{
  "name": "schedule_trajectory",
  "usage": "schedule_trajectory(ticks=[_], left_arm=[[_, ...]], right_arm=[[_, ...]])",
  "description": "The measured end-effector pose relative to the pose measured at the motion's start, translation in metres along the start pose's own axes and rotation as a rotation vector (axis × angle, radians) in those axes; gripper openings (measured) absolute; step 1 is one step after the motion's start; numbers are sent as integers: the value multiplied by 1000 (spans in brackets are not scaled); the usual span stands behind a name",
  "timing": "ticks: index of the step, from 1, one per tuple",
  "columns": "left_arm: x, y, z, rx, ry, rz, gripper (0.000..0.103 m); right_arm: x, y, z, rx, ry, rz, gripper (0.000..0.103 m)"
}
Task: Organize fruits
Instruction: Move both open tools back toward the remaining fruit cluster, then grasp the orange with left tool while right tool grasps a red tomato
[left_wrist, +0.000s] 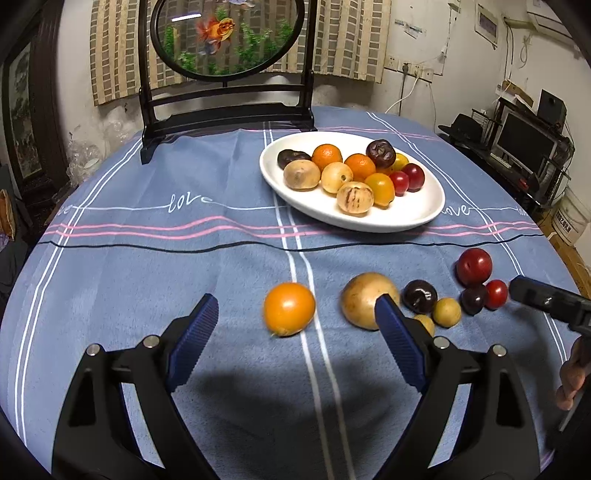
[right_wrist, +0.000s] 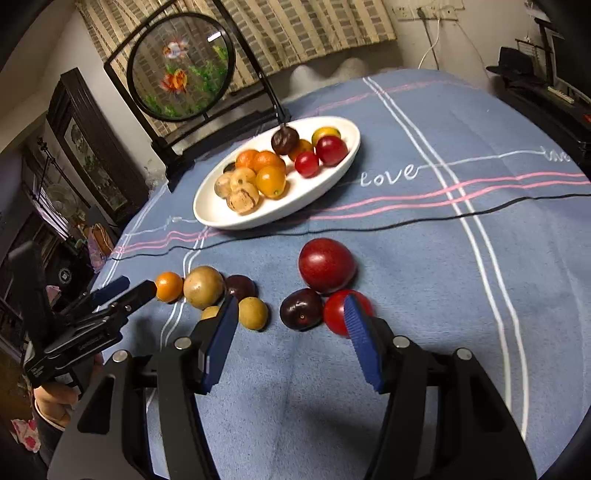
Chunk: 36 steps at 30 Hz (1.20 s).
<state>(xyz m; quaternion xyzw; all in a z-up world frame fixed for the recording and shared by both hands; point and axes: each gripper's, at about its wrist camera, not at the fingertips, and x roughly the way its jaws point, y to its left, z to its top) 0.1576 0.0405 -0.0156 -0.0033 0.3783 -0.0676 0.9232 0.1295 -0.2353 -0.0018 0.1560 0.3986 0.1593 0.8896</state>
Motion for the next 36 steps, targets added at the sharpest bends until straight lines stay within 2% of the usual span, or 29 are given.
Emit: schedule_trajectory(ticks=[5, 11, 15, 21, 25, 27, 28, 29, 31, 32, 36], left_arm=[[0, 7, -4, 12, 5, 9, 88], [14, 8, -10, 13, 46, 8, 88], [22, 6, -13, 36, 56, 45, 88], [34, 11, -12, 8, 110, 53, 86], [41, 10, -6, 1, 139, 24, 78], [44, 7, -3, 21, 135, 37, 76], [45, 7, -3, 26, 129, 43, 70], [47, 7, -4, 29, 124, 42, 52], [49, 8, -6, 27, 118, 11, 44], [48, 9, -5, 22, 112, -8, 37], [48, 14, -5, -9, 108, -49, 37]], right_arm=[[-12, -5, -2, -28, -42, -39, 60], [-4, -22, -7, 24, -23, -46, 60], [0, -21, -9, 20, -22, -28, 60], [2, -20, -11, 14, -13, -11, 60], [2, -20, -12, 7, -11, -16, 60], [2, -20, -12, 5, -10, -17, 60], [2, -20, -12, 3, -8, -22, 60], [2, -20, -12, 0, -8, -28, 60], [3, -19, -13, -7, -6, -38, 60], [3, -19, -13, -9, -3, -39, 60], [4, -17, -14, -26, 5, -68, 60]])
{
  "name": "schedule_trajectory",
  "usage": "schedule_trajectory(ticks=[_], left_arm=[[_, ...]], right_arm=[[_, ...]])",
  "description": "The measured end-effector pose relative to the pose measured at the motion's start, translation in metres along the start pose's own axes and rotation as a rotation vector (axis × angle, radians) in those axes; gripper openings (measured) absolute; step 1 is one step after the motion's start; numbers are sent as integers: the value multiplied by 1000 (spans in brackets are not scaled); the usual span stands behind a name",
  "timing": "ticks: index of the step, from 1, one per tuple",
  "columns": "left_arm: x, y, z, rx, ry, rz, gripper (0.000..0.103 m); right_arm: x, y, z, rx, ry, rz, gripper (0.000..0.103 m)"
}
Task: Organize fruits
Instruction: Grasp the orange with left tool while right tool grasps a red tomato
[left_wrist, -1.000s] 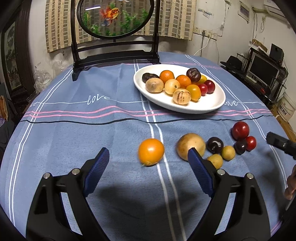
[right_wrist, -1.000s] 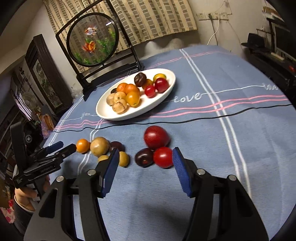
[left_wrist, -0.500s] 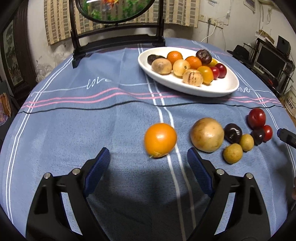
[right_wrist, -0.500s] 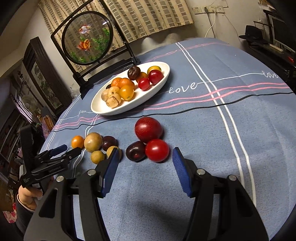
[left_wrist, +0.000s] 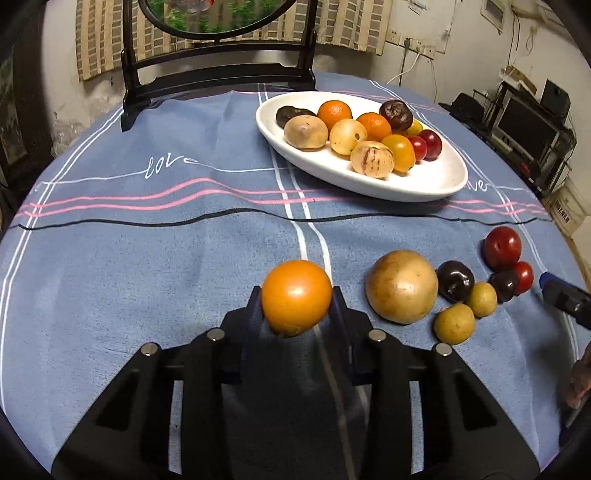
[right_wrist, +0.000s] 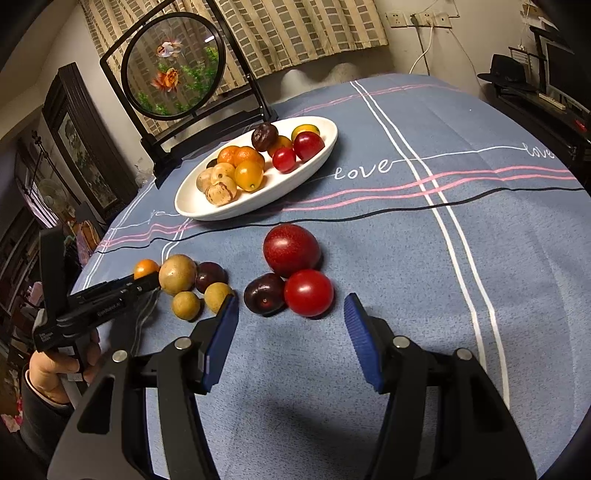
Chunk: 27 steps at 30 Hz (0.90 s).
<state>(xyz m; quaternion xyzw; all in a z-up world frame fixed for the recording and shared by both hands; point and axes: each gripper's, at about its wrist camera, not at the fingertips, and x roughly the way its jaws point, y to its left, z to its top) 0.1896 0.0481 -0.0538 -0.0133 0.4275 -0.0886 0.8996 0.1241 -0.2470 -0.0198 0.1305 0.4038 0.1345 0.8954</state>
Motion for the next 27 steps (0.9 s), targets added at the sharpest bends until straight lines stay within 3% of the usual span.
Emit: schedule_trajectory(ticks=[13, 20, 22, 27], left_arm=[[-7, -5, -3, 10, -21, -45, 37], [-5, -9, -5, 22, 2, -64, 37], [-5, -9, -5, 22, 4, -65, 37], [-5, -9, -6, 26, 5, -67, 37]], right_arm=[[15, 7, 1, -170, 134, -234, 60], [35, 23, 9, -257, 171, -290, 59], [40, 26, 11, -270, 177, -290, 48], [47, 34, 17, -303, 165, -286, 33]])
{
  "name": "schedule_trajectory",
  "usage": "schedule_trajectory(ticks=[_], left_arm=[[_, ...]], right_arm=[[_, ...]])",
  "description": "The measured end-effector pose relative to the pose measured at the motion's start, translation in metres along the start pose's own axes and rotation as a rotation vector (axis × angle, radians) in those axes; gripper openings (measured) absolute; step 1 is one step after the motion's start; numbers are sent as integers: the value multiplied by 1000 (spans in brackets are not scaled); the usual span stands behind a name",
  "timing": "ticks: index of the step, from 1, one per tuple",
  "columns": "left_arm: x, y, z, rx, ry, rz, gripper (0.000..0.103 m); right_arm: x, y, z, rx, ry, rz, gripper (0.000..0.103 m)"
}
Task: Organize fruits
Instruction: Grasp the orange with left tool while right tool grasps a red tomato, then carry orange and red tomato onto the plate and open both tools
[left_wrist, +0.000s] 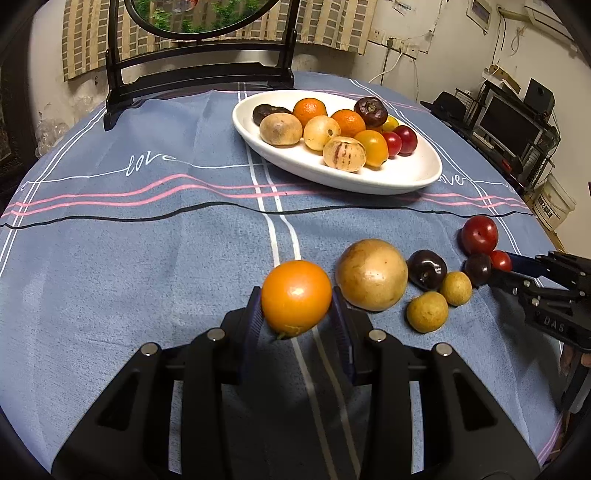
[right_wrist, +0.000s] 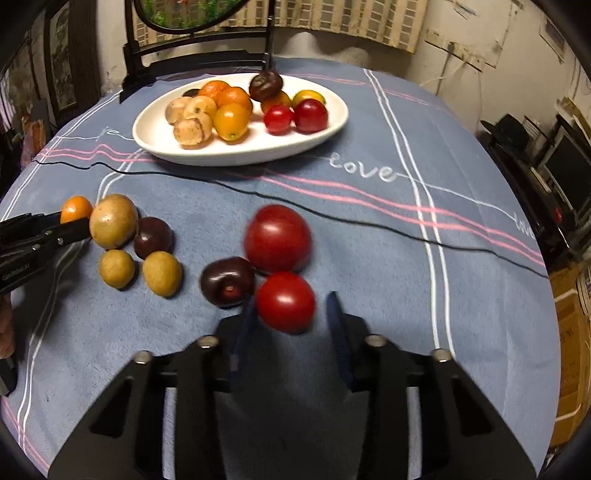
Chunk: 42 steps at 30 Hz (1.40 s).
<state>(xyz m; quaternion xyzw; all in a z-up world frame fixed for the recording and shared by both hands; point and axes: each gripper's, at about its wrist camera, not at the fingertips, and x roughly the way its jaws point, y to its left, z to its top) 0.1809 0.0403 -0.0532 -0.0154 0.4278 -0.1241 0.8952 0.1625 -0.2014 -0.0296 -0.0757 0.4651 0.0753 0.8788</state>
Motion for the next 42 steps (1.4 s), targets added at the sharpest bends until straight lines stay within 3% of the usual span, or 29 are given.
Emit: schedule_trajectory(ticks=[15, 24, 34, 42], left_arm=[[-6, -3, -3, -16, 8, -30, 37], [-37, -22, 6, 43, -55, -10, 37], [-61, -35, 65, 91, -150, -1, 37], [-35, -30, 103, 46, -151, 19, 37]], right_arm=[[-29, -14, -17, 93, -68, 63, 32], [-61, -27, -12, 128, -158, 110, 32], [-88, -25, 30, 126, -295, 173, 32], [-65, -13, 82, 116, -317, 218, 32]])
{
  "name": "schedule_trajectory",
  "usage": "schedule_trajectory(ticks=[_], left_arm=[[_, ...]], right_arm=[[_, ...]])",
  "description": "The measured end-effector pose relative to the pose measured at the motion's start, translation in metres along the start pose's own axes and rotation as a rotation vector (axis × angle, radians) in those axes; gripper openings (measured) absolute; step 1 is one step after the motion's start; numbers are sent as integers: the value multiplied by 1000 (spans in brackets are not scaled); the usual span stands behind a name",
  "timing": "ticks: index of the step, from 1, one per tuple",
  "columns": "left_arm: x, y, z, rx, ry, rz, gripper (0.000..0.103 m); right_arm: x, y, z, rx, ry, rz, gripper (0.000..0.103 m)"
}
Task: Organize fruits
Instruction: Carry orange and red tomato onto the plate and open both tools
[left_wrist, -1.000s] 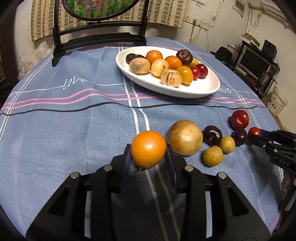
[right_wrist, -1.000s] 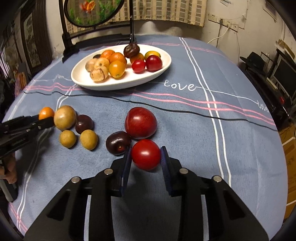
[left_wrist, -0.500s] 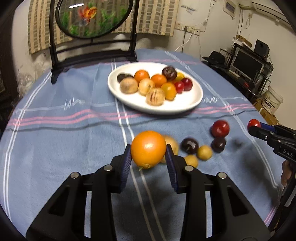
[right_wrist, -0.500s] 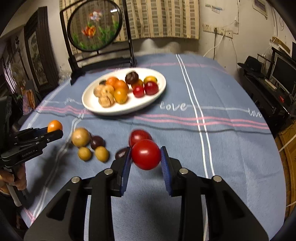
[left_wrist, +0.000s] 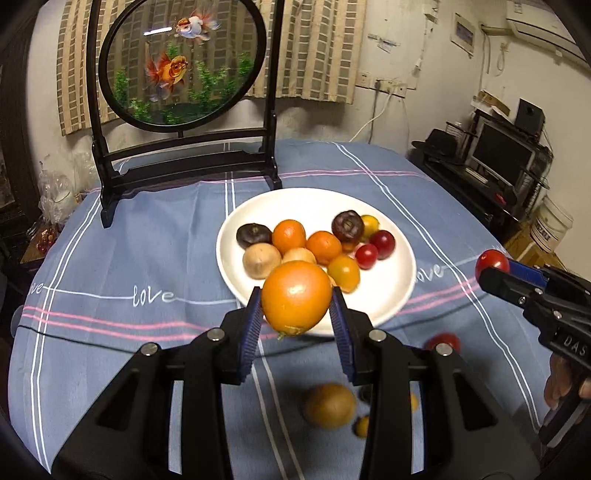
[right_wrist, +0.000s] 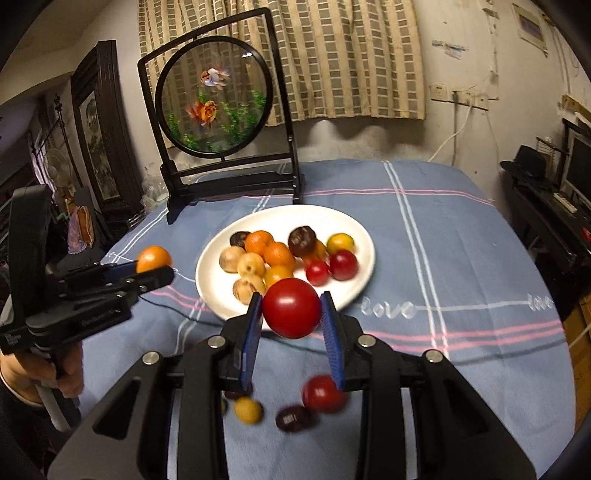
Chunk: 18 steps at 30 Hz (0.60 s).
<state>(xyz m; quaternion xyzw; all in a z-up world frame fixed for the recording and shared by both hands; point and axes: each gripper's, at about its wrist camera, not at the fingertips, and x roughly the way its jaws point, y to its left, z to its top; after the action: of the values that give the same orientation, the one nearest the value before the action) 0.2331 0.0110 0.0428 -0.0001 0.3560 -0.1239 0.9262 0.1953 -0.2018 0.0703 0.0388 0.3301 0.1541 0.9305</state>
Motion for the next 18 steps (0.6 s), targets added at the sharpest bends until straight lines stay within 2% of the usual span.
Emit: schedule_trajectory(ticks=[9, 18], left_arm=[[46, 16, 12, -30, 59, 23, 37], [88, 21, 12, -44, 125, 55, 37]], right_arm=[[58, -5, 14, -4, 80, -11, 32], [103, -12, 9, 6, 185, -35, 32]])
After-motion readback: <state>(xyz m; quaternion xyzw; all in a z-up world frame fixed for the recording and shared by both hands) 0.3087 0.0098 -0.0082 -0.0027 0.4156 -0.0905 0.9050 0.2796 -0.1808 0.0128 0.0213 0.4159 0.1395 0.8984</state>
